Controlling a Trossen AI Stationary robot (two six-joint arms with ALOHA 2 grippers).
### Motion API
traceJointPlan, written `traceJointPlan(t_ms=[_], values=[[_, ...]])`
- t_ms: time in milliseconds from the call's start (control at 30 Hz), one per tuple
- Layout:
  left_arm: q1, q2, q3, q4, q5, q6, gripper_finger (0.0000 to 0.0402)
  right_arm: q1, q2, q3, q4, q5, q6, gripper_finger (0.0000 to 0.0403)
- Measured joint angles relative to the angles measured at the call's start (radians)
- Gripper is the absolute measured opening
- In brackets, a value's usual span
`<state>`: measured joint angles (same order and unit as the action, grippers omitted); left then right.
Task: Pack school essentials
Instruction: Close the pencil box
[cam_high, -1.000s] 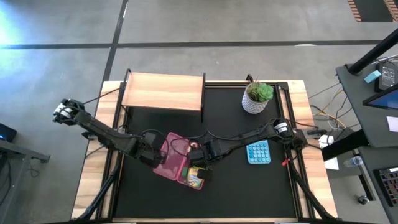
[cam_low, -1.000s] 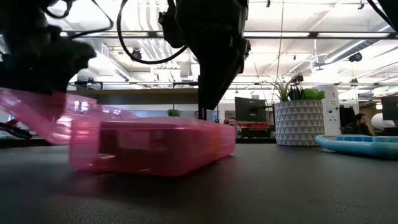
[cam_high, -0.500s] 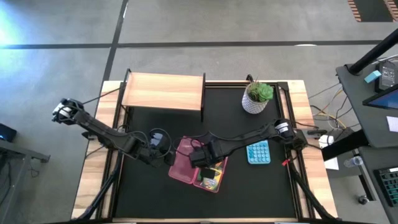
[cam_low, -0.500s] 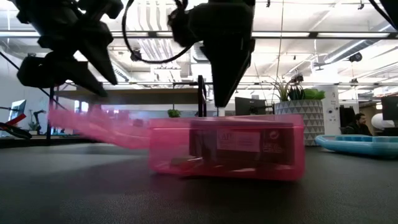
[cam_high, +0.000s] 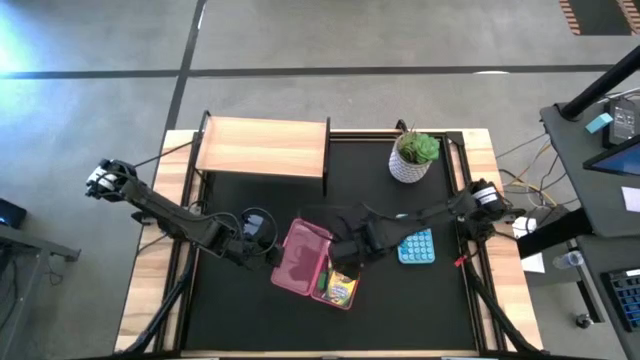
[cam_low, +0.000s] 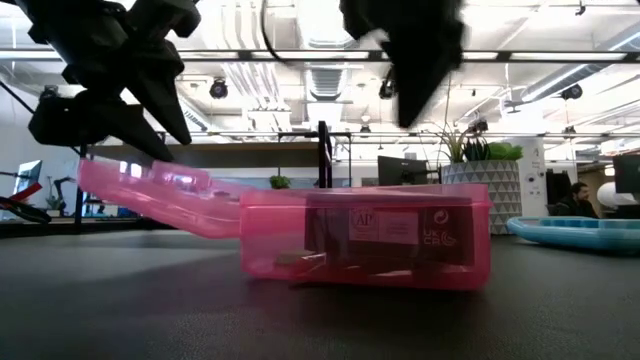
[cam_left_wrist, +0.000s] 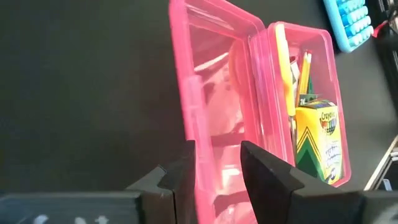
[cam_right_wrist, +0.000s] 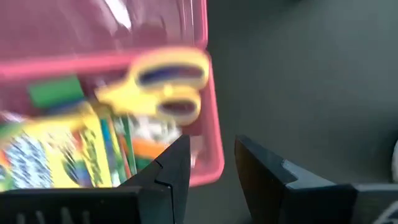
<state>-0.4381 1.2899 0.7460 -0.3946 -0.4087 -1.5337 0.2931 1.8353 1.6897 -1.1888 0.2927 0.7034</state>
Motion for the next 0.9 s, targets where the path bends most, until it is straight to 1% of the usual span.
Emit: traceJointPlan(t_ms=[100, 233, 367, 467, 567, 733, 900], values=[[0.0, -0.025, 0.0, -0.047, -0.015, -0.002, 0.0111, 0.034, -0.041, -0.14, 0.054, -0.031, 0.086, 0.0116], [0.0, -0.034, 0.0, -0.079, -0.015, -0.004, 0.0111, 0.054, -0.103, -0.298, 0.228, -0.125, 0.242, 0.0116], [0.0, -0.031, -0.002, -0.14, 0.008, -0.006, 0.0111, 0.054, -0.158, -0.416, 0.363, -0.135, 0.394, 0.0116], [-0.001, -0.03, -0.013, -0.211, 0.016, -0.034, 0.0111, 0.051, -0.183, -0.485, 0.46, -0.134, 0.477, 0.0116], [-0.001, -0.03, -0.034, -0.253, 0.038, -0.075, 0.0111, 0.052, -0.186, -0.54, 0.503, -0.142, 0.545, 0.0116], [-0.002, 0.009, -0.051, -0.236, 0.067, -0.108, 0.0111, 0.059, -0.196, -0.614, 0.605, -0.14, 0.641, 0.0116], [0.0, 0.064, -0.051, -0.123, 0.077, -0.102, 0.0111, 0.06, -0.195, -0.675, 0.762, -0.14, 0.666, 0.0116]])
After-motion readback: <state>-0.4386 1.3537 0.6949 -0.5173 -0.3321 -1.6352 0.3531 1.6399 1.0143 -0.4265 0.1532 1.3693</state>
